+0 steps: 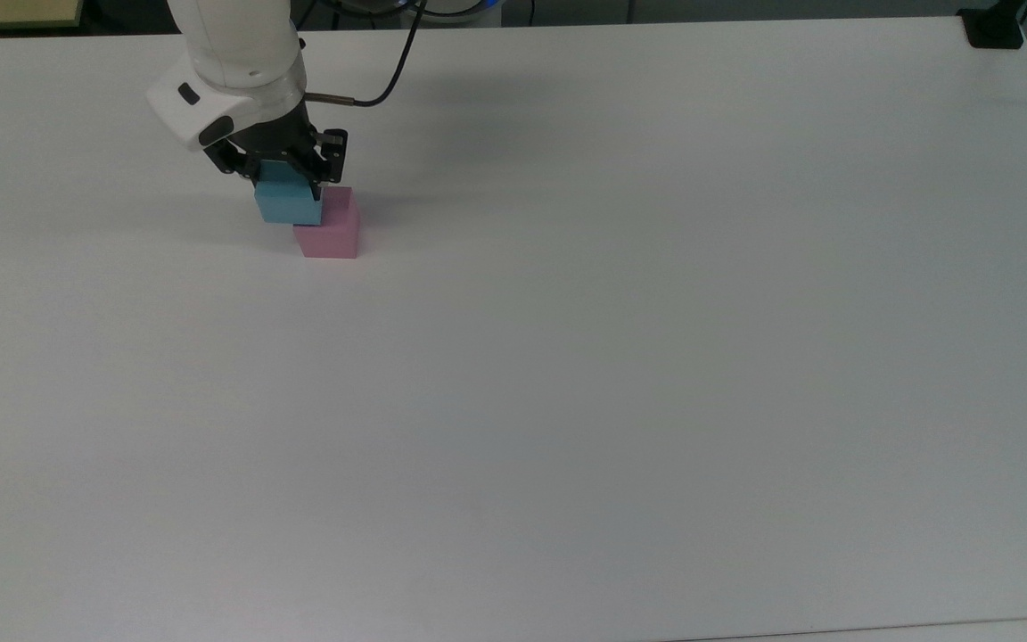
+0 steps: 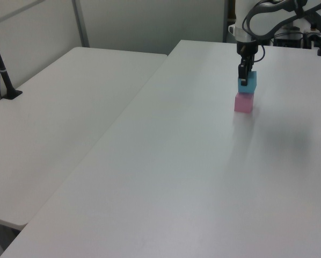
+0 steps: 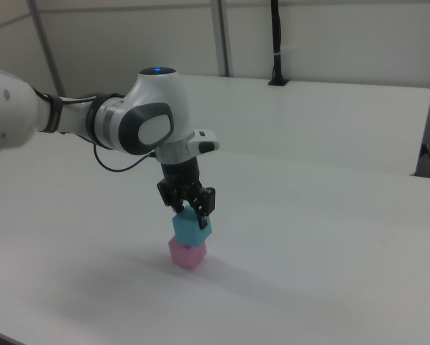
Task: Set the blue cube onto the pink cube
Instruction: 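Lower the blue cube onto the pink cube's top face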
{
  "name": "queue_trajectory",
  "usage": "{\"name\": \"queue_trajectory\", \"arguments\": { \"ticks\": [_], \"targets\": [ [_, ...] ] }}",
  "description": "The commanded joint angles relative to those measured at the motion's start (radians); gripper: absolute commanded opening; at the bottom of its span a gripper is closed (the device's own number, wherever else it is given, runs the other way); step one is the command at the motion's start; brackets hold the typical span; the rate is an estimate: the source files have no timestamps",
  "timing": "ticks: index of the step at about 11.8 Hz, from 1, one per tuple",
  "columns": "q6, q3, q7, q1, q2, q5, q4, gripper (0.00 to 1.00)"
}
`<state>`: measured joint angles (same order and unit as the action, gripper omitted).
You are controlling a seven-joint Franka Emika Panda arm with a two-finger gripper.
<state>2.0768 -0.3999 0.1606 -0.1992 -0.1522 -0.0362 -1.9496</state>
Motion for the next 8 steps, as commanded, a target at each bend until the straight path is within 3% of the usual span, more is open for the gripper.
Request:
{"name": "queue_trajectory", "arguments": {
  "ticks": [1, 3, 4, 5, 8],
  "targets": [
    [0.036, -0.004, -0.035, -0.022, 0.045, 0.025, -0.049, 0.36],
    [0.034, -0.002, -0.035, -0.026, 0.046, 0.027, -0.055, 0.39],
    [0.031, -0.002, -0.036, -0.026, 0.045, 0.027, -0.057, 0.6],
    [0.026, 0.0, -0.039, -0.026, 0.046, 0.025, -0.061, 1.0],
    [0.02, 0.006, -0.092, -0.034, 0.048, 0.025, -0.074, 1.0]
  ]
}}
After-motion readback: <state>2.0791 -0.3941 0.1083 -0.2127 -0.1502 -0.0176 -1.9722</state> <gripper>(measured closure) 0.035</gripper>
